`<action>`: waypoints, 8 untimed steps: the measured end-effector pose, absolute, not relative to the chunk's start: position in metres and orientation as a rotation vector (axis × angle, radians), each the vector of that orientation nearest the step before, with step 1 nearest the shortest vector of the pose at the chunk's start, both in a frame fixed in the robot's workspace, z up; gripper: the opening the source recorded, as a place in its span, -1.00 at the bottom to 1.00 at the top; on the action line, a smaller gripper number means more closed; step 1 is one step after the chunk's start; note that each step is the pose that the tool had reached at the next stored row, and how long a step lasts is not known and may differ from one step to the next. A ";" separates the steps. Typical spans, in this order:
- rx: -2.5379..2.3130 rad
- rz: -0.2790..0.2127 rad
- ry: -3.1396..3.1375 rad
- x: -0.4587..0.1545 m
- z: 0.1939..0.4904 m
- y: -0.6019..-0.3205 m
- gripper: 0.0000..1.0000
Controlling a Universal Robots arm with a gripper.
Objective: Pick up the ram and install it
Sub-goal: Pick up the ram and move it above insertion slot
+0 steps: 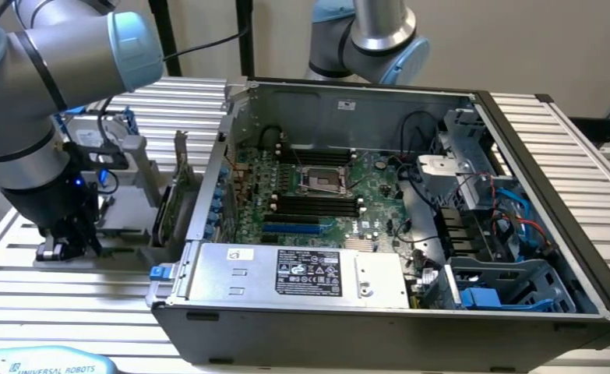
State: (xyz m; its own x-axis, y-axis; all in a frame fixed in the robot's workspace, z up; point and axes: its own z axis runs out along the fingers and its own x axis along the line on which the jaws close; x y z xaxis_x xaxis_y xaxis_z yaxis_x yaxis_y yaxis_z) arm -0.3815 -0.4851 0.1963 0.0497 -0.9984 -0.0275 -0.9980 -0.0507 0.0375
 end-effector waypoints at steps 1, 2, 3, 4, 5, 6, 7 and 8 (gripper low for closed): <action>2.270 -0.072 -2.159 -0.382 0.196 -0.485 -0.73; 2.270 -0.072 -2.159 -0.382 0.196 -0.485 -0.73; 2.270 -0.072 -2.159 -0.382 0.196 -0.485 -0.73; 2.270 -0.072 -2.159 -0.382 0.196 -0.485 -0.73; 2.270 -0.072 -2.159 -0.382 0.196 -0.485 -0.73; 2.270 -0.072 -2.159 -0.382 0.197 -0.485 -0.73; 2.270 -0.072 -2.159 -0.382 0.198 -0.485 -0.73; 2.270 -0.072 -2.159 -0.382 0.199 -0.485 -0.73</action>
State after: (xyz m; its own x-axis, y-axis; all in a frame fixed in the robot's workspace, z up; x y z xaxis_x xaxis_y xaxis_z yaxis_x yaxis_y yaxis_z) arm -0.3817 -0.4855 0.1986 0.0497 -0.9984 -0.0274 -0.9980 -0.0508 0.0377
